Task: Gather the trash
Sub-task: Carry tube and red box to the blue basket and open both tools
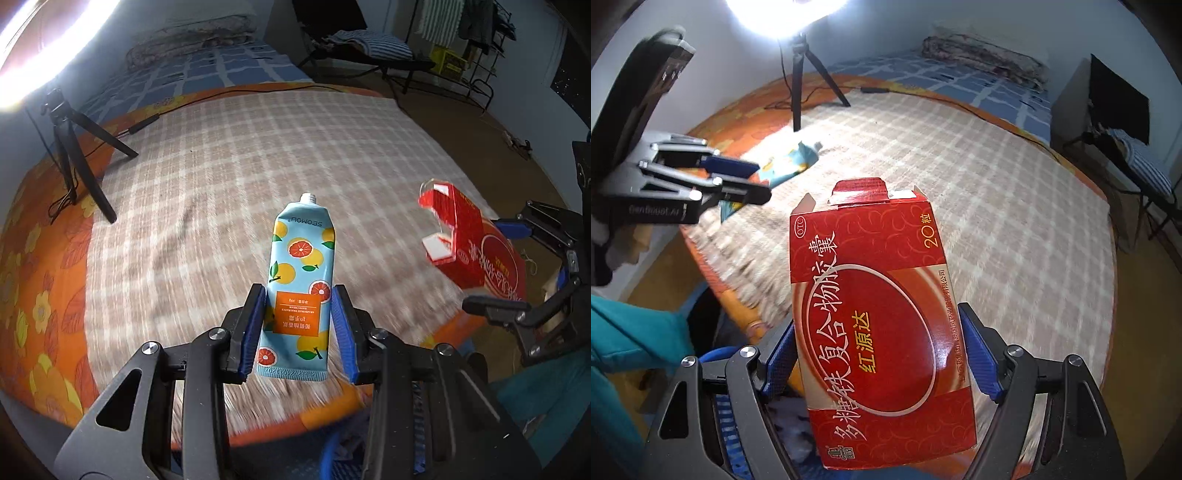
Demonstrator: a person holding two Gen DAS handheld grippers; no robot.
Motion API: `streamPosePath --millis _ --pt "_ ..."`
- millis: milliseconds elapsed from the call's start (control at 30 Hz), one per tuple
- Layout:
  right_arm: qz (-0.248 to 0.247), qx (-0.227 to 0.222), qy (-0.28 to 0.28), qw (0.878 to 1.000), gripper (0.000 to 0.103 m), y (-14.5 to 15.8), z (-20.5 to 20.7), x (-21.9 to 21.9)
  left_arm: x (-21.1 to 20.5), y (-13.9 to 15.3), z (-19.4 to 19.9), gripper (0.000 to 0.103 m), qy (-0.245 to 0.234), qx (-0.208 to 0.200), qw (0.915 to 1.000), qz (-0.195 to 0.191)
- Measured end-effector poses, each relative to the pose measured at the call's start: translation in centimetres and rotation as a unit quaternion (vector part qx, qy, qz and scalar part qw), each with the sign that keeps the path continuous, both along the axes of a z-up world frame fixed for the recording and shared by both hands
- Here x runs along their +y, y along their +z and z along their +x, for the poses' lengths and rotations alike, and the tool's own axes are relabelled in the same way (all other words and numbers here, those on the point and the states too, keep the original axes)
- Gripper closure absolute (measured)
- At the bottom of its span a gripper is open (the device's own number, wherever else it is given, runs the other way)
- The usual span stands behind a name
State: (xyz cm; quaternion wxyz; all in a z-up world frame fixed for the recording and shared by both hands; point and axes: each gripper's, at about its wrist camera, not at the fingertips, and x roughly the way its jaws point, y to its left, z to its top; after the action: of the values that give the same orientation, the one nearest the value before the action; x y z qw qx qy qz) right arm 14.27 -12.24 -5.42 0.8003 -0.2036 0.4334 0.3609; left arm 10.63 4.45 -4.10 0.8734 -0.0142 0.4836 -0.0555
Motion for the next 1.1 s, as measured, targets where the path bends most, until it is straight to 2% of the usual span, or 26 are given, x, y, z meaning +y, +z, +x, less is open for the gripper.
streamPosePath --millis 200,433,633,1100 --pt "0.024 -0.006 -0.006 1.000 0.024 1.7 -3.8 -1.9 -1.6 0.6 -3.9 0.067 0.000 -0.005 0.9999 -0.010" --pt "0.048 0.008 -0.010 0.999 0.024 1.8 -7.7 -3.7 -3.4 0.0 -9.0 0.066 0.002 0.001 0.9999 -0.011" --pt "0.053 0.026 -0.006 0.998 0.024 0.5 -10.7 -4.8 -4.7 -0.9 -12.2 0.066 0.003 0.006 0.9999 -0.015" --pt "0.036 0.078 -0.007 0.996 0.024 -4.5 -13.5 -5.4 -7.4 -6.3 -15.9 0.066 -0.014 0.058 0.9982 -0.010"
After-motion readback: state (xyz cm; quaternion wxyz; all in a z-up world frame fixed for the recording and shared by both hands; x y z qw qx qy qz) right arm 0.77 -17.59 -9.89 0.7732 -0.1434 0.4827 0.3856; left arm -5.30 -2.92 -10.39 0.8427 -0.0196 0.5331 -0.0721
